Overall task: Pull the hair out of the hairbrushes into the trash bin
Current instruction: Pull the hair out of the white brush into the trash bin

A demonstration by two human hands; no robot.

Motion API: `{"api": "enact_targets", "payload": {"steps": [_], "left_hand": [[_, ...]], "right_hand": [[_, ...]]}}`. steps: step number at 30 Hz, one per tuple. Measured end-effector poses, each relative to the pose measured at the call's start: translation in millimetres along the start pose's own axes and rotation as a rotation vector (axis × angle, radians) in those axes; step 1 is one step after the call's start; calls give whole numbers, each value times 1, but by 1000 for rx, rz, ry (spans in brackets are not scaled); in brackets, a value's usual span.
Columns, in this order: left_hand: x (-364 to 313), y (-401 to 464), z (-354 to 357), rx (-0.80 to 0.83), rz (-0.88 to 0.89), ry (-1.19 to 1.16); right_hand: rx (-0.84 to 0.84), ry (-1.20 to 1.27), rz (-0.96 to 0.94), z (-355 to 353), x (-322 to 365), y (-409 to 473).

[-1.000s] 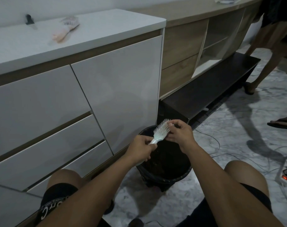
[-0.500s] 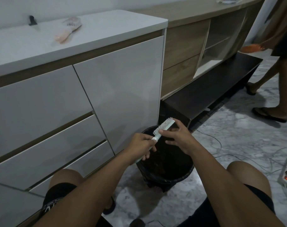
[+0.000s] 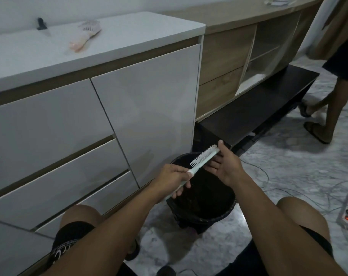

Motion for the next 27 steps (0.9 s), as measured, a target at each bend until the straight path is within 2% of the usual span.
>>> {"api": "enact_targets", "payload": {"steps": [2, 4, 8, 11, 13, 16, 18, 27], "left_hand": [[0, 2, 1, 1, 3, 11], [1, 4, 2, -17, 16, 48], [3, 5, 3, -50, 30, 143], [3, 4, 5, -80, 34, 162], [1, 5, 6, -115, 32, 157], [-4, 5, 7, -166, 25, 144], [-8, 5, 5, -187, 18, 163], [-10, 4, -1, -261, 58, 302]], "right_hand": [[64, 8, 54, 2, -2, -1], [61, -29, 31, 2, -2, -1], [-63, -226, -162, -1, -3, 5], [-136, -246, -265, -1, -6, 6], [-91, -246, -278, 1, -6, 2], [93, -332, -268, 7, -11, 0], [154, -404, -271, 9, -16, 2], [212, -643, -399, 9, -26, 9]]}}
Point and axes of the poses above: each hand's wrist, its own y-axis towards the middle knuckle, its own z-axis out of the palm, x = y × z, the point moved 2 cm from there along y, towards the middle knuckle, and after that the axes turned 15 degrees about -x, right-handed, at the moved point
